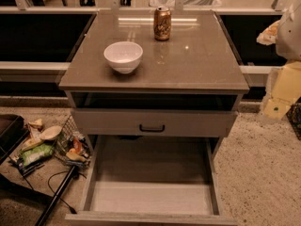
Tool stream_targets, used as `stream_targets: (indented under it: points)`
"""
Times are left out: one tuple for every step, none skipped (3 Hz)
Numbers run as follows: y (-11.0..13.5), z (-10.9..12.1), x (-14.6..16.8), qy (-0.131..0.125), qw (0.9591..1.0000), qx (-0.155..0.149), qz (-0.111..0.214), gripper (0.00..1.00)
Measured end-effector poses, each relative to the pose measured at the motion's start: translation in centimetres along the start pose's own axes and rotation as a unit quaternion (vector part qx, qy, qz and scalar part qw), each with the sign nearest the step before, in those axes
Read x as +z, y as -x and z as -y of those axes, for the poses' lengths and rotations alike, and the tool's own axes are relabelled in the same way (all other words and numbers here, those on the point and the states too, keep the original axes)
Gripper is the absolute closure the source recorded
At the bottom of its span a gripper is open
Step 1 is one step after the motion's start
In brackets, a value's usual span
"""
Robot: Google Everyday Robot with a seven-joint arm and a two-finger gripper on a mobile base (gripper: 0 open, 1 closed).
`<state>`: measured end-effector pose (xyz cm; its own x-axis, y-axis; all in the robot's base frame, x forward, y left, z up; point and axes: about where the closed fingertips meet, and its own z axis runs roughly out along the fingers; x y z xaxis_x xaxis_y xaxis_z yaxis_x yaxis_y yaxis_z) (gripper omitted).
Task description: Place orange can into middle drawer
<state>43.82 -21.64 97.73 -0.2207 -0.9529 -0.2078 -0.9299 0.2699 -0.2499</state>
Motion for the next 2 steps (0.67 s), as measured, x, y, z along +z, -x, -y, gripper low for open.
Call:
stream_targets:
  points:
    - [0.0, 0.0, 0.0, 0.0, 1.0, 0.0, 0.0, 0.0]
    - [-0.17, 0.46, 0.21, -0.008, 0.9996, 0.019, 0.02, 0.0]
